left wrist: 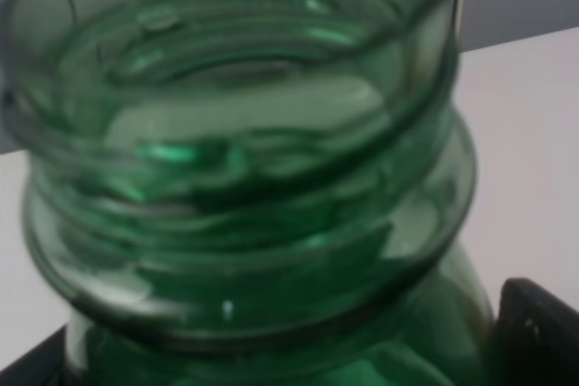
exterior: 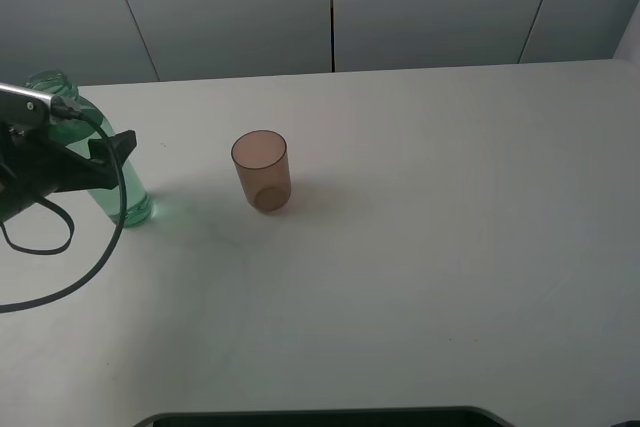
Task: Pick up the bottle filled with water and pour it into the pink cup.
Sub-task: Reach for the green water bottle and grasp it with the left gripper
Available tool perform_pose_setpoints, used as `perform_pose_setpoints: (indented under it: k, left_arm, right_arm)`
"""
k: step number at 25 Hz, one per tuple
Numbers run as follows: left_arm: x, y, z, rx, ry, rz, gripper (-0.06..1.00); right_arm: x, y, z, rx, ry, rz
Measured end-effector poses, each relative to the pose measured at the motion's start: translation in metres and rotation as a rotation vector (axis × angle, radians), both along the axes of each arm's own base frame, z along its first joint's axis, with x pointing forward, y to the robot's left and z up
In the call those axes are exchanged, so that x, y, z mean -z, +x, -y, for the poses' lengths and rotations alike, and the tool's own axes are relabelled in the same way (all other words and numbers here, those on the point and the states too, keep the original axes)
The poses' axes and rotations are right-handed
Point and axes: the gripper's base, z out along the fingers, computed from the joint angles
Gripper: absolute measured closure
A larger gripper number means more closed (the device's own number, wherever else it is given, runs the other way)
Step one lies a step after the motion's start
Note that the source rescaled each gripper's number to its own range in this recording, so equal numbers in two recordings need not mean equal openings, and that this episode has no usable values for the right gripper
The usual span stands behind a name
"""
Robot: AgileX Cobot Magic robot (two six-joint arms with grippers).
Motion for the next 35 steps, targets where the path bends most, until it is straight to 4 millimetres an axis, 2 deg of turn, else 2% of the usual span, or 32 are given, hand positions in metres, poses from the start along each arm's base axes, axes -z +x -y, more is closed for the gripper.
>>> perform_pose_setpoints:
  k: [6, 13, 14, 15, 16, 17, 18, 35]
  left_arm:
    - [0.007, 0.004, 0.004, 0.040, 0.000, 0.007, -0.02]
    - [0.001, 0.017, 0.009, 0.077, 0.000, 0.055, -0.02]
    - [0.001, 0.017, 0.009, 0.077, -0.001, 0.056, 0.04]
    - [0.001, 0.017, 0.009, 0.077, -0.001, 0.056, 0.31]
    - [0.001, 0.017, 0.009, 0.076, -0.003, 0.056, 0.73]
    - [0.001, 0.017, 0.009, 0.076, -0.003, 0.056, 0.91]
    - [0.001, 0.017, 0.009, 0.078, -0.003, 0.056, 0.94]
    - [0.001, 0.017, 0.009, 0.080, -0.003, 0.059, 0.94]
  right_arm:
    - [0.000, 0.000, 0.000, 0.000, 0.000, 0.000]
    - [0.000, 0.000, 0.000, 0.000, 0.000, 0.000]
    - [0.000, 0.000, 0.000, 0.000, 0.000, 0.000]
    - [0.000, 0.000, 0.000, 0.000, 0.000, 0.000]
    - [0.000, 0.000, 0.000, 0.000, 0.000, 0.000]
    - [0.000, 0.000, 0.000, 0.001, 0.001, 0.000]
    - [0.000, 0.000, 0.000, 0.001, 0.001, 0.000]
    - [0.000, 0.000, 0.000, 0.001, 0.001, 0.000]
